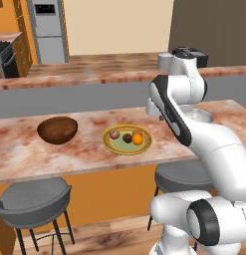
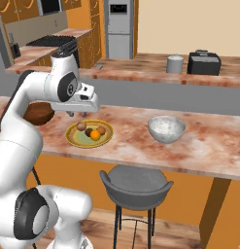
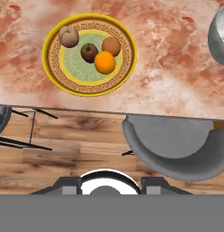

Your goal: Take the fruits from the plate on the dining counter and place two fruits in each bowl.

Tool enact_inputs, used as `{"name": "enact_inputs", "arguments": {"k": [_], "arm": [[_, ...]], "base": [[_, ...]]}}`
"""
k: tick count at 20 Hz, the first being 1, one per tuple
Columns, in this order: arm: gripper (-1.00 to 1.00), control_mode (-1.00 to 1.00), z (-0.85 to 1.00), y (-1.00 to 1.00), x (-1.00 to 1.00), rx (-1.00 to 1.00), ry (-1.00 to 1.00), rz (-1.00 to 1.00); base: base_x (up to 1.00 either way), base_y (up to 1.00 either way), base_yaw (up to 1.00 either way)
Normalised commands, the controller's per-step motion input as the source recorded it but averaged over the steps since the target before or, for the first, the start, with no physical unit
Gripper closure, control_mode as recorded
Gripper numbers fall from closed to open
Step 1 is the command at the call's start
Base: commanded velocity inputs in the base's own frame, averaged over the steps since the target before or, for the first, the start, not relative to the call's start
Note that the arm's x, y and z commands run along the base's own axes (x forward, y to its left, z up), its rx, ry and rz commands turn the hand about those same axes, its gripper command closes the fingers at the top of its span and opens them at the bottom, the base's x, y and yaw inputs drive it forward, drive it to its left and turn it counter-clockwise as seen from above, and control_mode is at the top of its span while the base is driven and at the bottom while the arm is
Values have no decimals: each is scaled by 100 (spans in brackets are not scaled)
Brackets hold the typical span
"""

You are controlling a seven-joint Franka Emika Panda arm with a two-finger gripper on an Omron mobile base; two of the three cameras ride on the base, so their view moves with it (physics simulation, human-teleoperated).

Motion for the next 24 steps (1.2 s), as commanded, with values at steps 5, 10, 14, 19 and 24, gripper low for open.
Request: {"name": "enact_inputs", "arguments": {"k": [5,10,14,19,24], "arm": [[-100,-100,-12,4,-14,0,1,0],[-100,-100,-33,32,-11,-3,-2,2],[-100,-100,-32,36,7,-3,-6,13],[-100,-100,-23,31,34,0,0,16],[-100,-100,-16,28,50,0,0,20]], "base": [[0,0,0],[0,0,0],[0,0,0],[0,0,0],[0,0,0]]}}
